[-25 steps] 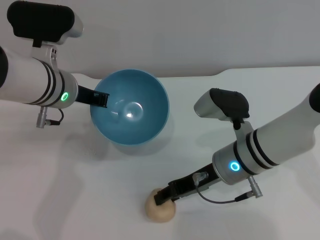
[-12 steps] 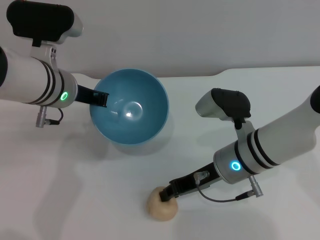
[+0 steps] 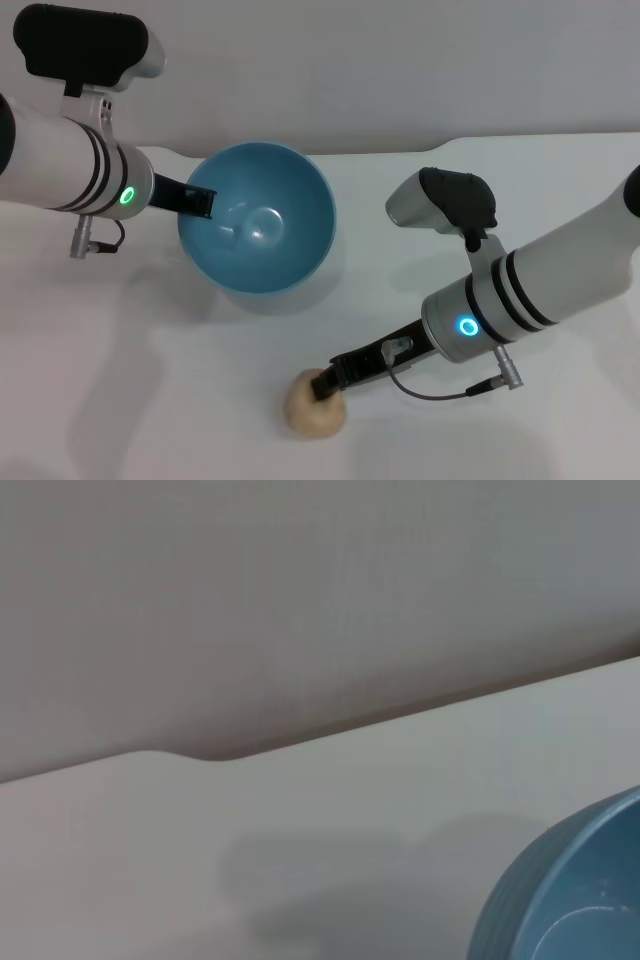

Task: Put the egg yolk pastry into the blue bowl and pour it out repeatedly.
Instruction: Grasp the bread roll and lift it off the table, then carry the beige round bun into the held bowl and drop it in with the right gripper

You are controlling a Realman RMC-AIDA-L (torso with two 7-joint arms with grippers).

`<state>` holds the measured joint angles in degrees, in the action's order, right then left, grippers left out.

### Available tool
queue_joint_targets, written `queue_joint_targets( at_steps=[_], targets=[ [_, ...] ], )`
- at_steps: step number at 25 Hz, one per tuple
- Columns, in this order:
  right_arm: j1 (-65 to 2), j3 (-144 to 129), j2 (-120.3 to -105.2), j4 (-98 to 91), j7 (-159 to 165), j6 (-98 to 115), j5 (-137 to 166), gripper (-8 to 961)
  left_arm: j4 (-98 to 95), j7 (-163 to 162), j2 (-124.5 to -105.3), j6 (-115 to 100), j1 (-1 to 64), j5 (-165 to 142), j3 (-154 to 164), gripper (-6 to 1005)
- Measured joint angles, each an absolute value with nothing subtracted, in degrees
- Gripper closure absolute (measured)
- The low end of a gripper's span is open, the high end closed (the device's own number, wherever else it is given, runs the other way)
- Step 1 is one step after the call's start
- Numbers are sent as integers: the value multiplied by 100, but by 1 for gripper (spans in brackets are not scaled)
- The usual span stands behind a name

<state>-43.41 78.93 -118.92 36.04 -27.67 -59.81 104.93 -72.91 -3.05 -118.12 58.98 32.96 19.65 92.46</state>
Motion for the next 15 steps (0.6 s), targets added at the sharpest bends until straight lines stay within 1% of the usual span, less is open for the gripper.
queue_joint_targets(
  at_steps=[15],
  targets=[
    [-3487, 9202, -11864, 5549, -2980, -6968, 10414, 926, -7268, -124, -11795, 6671, 3404, 1886, 9246, 999]
  ],
)
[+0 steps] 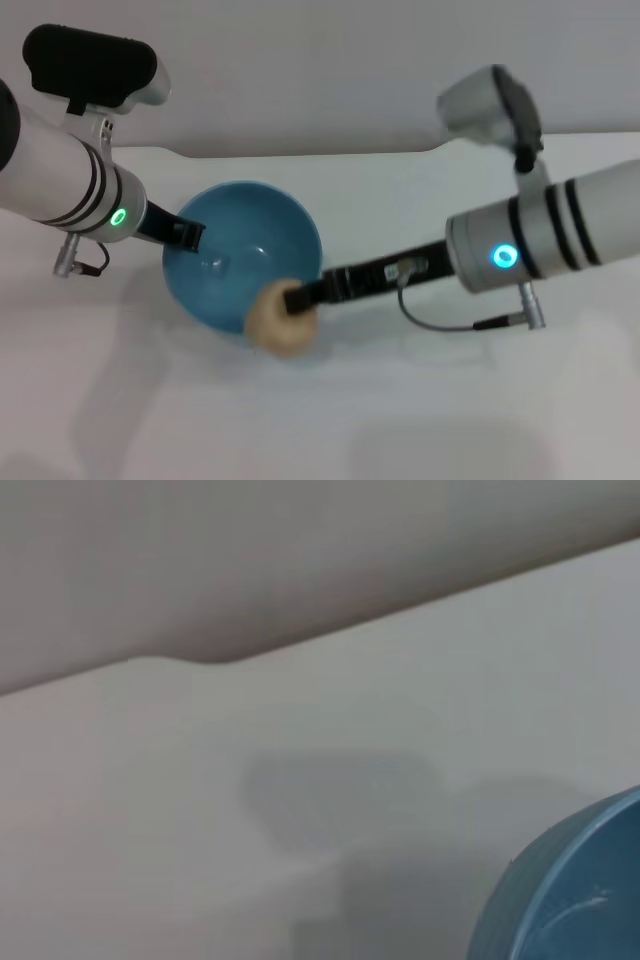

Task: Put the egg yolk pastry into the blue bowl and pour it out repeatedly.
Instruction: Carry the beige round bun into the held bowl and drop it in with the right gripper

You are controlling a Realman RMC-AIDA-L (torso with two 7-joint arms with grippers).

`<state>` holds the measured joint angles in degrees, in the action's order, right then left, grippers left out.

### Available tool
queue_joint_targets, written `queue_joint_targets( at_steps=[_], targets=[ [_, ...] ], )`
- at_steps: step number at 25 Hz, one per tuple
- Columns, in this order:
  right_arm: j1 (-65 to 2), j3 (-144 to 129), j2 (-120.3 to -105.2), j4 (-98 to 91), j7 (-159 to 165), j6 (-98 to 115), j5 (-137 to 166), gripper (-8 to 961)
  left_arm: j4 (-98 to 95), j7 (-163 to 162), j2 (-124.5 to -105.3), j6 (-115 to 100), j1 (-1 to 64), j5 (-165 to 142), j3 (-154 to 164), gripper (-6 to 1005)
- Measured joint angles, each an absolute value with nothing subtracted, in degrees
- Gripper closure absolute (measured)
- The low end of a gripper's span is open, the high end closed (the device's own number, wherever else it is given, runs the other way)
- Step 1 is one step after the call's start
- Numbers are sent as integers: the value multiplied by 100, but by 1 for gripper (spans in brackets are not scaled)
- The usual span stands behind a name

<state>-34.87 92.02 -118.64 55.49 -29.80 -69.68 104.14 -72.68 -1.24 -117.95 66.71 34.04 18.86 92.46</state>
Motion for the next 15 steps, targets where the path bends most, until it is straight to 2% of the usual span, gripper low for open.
queue_joint_targets(
  at_steps=[15],
  targets=[
    [-3517, 10471, -11794, 4989, -3256, -7235, 10515, 936, -7259, -154, -11812, 7121, 3539, 1842, 9402, 1000]
  ],
)
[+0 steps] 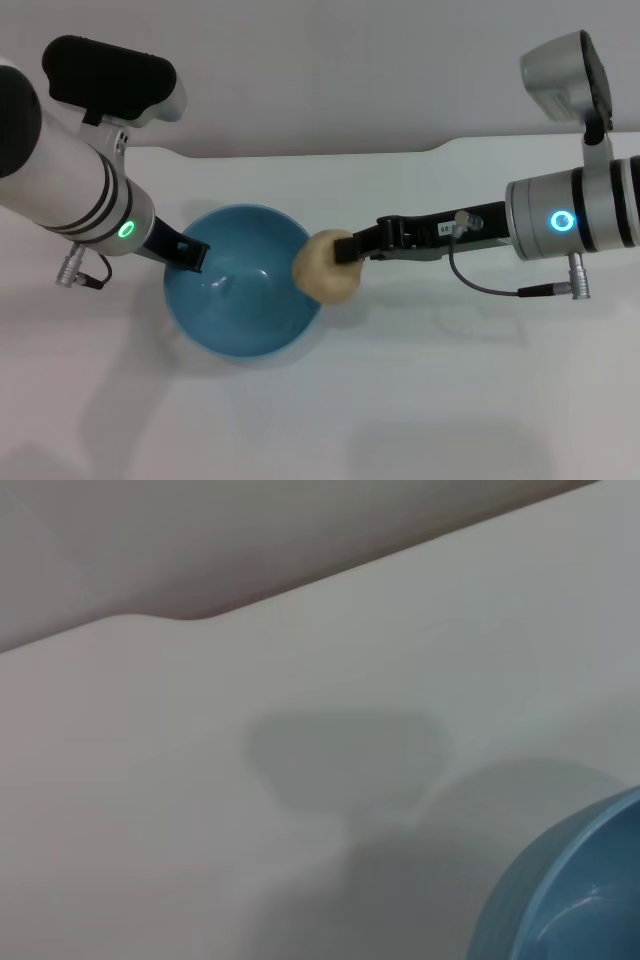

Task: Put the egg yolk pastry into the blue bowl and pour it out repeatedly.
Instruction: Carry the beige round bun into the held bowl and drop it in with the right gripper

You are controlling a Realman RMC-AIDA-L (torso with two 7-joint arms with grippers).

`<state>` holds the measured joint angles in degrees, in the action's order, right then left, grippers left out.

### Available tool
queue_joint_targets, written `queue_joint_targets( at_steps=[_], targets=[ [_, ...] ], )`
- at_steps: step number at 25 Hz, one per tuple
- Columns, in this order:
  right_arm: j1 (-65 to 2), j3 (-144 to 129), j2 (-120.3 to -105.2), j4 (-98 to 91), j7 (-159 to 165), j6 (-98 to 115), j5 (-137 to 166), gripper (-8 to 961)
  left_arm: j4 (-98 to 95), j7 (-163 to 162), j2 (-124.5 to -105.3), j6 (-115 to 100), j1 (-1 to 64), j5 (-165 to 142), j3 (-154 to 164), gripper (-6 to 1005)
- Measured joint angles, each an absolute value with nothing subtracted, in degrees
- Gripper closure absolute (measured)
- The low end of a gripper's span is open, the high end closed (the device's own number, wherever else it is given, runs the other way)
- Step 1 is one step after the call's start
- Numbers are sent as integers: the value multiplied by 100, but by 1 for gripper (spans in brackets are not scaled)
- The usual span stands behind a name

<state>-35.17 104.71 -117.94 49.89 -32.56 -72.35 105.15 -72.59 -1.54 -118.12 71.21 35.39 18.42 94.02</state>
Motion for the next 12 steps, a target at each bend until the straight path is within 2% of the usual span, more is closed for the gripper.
queue_joint_targets(
  at_steps=[8, 12],
  targets=[
    [-3556, 10546, -11834, 4890, -3646, -7151, 10577, 937, -7260, -203, -11836, 7519, 3696, 1932, 9534, 1000],
    [-3602, 10549, -11837, 4870, -3714, -7007, 10569, 819, -7260, -205, -11834, 7666, 3732, 2173, 9650, 999]
  ],
)
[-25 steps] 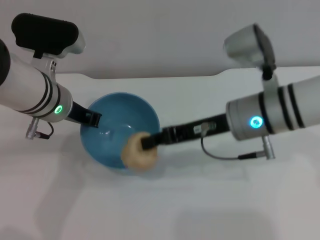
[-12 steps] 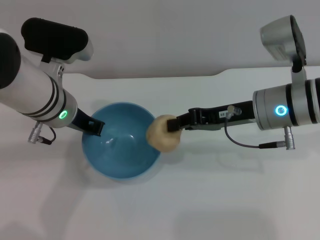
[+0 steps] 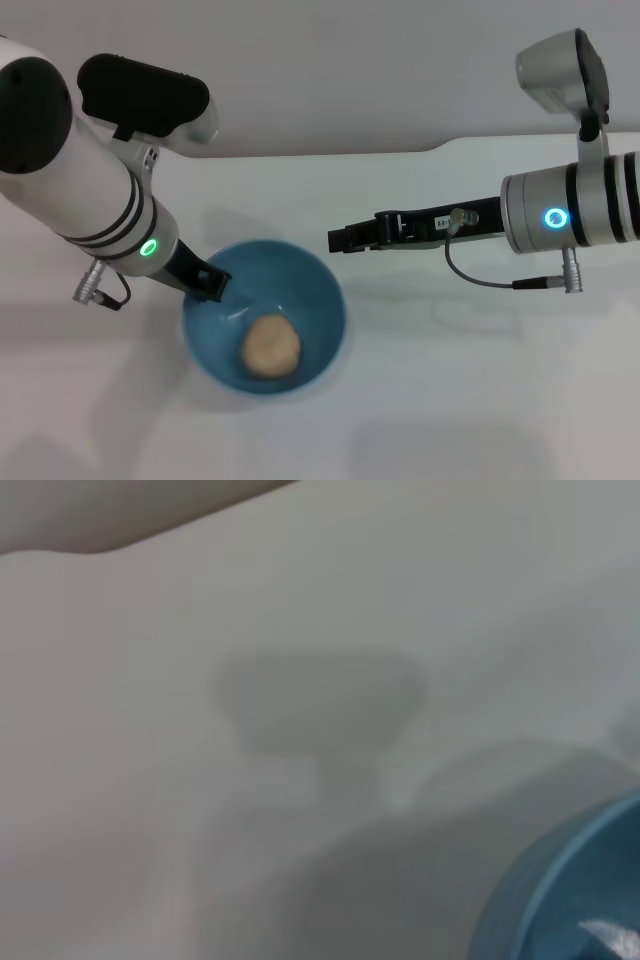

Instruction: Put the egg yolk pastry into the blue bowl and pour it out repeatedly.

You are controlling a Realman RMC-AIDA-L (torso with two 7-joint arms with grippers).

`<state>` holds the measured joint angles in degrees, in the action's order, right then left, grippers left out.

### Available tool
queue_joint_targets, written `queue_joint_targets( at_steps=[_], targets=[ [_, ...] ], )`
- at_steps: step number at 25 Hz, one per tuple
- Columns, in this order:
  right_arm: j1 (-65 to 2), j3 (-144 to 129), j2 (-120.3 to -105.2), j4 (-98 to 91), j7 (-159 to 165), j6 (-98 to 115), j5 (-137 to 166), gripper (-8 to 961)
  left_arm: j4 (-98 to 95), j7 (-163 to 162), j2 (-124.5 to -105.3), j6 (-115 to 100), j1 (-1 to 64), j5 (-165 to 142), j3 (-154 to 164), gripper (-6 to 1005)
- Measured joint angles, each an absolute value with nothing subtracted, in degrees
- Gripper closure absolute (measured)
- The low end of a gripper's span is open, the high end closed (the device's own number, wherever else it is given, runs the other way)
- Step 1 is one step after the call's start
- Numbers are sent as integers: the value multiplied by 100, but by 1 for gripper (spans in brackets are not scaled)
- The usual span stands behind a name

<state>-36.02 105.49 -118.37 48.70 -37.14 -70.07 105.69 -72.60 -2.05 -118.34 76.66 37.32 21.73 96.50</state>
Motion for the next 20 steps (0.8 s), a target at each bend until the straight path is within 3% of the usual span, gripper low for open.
queue_joint_targets(
  at_steps=[2, 10, 20],
  targets=[
    [-3604, 10550, -11838, 4880, -3732, -7004, 10566, 760, -7260, -207, -11835, 7673, 3733, 2230, 9684, 999],
    [-3414, 10921, -11840, 4923, -3874, -6994, 10104, 764, -7275, -181, -11830, 7696, 3741, 2352, 9689, 1000],
    [-2582, 11711, -11811, 4928, -4164, -6581, 10152, 761, -7367, 39, -11822, 7083, 3502, 2638, 9677, 1000]
  ],
)
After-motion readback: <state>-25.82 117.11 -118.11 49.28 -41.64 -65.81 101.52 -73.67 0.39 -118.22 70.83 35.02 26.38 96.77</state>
